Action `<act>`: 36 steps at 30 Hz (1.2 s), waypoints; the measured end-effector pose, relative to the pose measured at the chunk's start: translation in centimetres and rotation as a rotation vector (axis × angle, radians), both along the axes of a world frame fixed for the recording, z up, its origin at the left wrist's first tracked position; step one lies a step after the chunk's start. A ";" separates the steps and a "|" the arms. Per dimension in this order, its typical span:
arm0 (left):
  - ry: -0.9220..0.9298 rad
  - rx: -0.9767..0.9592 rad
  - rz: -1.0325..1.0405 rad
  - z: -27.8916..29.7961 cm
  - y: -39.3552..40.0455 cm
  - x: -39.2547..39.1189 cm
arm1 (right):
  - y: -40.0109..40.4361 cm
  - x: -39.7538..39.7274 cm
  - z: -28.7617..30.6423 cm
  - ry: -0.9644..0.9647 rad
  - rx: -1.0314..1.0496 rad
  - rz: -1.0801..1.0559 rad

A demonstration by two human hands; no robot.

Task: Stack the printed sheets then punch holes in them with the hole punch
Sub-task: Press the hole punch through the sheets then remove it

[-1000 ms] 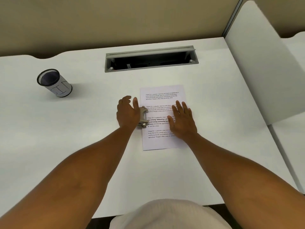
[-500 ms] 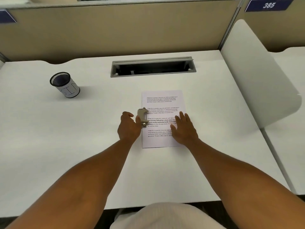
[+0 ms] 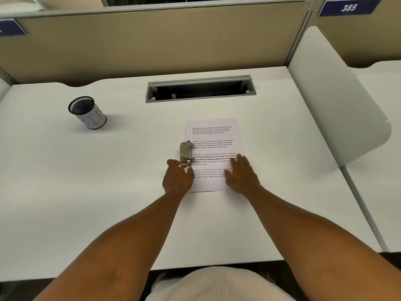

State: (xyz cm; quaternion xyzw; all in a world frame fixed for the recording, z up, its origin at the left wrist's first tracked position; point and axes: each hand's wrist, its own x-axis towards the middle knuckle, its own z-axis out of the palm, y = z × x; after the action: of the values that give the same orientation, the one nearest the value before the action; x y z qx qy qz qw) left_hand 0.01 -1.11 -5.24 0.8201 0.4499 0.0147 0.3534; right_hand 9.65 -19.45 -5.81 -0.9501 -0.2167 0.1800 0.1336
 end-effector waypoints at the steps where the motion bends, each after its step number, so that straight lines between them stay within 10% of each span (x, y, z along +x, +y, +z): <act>1: -0.005 -0.011 0.004 0.0 -0.2 0.1 | -0.1 0.0 0.1 -0.004 -0.002 0.002; 23: -0.098 -0.521 0.103 -0.5 -3.2 3.3 | -2.4 0.3 0.7 -0.050 -0.060 -0.073; 36: -0.275 -0.467 -0.109 2.4 -2.5 4.9 | -2.5 3.4 2.3 0.021 0.343 -0.493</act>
State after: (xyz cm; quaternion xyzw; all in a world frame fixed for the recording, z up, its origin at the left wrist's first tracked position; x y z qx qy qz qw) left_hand 4.91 -3.57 -2.87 0.7296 0.3442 0.0025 0.5909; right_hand 13.04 -21.99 -3.46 -0.9358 -0.0052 0.1125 0.3341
